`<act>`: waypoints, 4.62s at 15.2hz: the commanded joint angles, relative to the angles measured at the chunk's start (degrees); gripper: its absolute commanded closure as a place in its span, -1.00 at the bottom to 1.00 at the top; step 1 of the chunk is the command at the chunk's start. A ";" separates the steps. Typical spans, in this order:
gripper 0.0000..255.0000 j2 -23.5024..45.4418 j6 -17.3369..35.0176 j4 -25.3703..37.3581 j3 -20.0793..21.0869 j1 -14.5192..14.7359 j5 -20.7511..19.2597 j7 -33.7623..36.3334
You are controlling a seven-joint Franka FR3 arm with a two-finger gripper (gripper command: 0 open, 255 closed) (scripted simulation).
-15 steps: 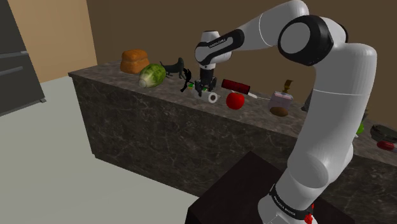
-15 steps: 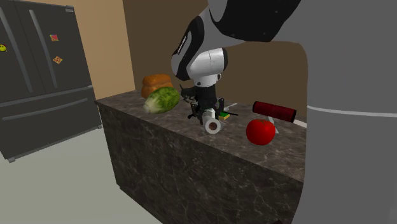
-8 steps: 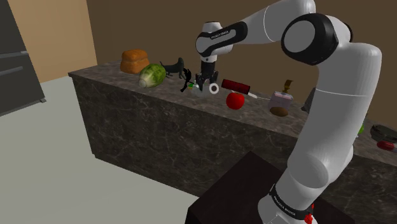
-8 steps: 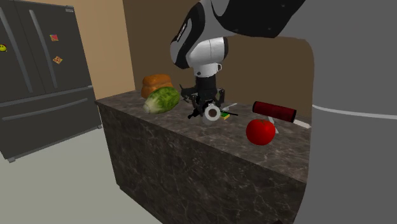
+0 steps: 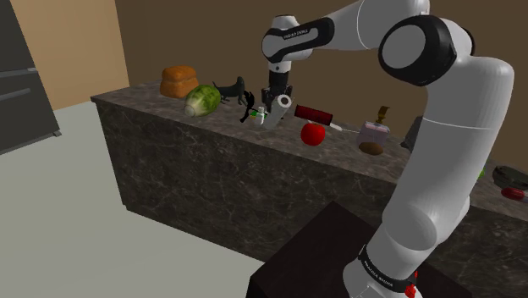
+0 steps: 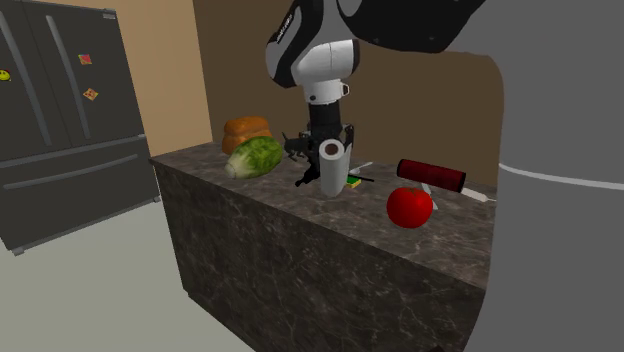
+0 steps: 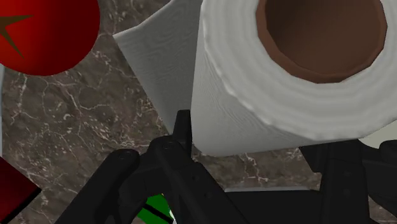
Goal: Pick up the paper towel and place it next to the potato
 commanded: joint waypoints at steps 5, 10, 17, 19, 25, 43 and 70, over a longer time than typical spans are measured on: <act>1.00 -8.01 2.85 -10.37 -1.96 -2.60 -0.39 -4.20; 1.00 -14.99 5.15 -19.04 -4.47 -5.22 -1.22 -8.80; 1.00 -23.19 7.13 -28.21 -8.86 -9.10 -3.17 -15.90; 1.00 -25.19 7.50 -30.23 -10.27 -10.29 -3.88 -18.07; 1.00 -30.09 8.29 -34.74 -14.97 -14.01 -6.29 -25.01; 1.00 -32.29 10.29 -34.24 -32.87 -23.89 -11.03 -50.03; 1.00 -20.31 31.28 -44.00 -39.94 -22.70 -6.60 -55.23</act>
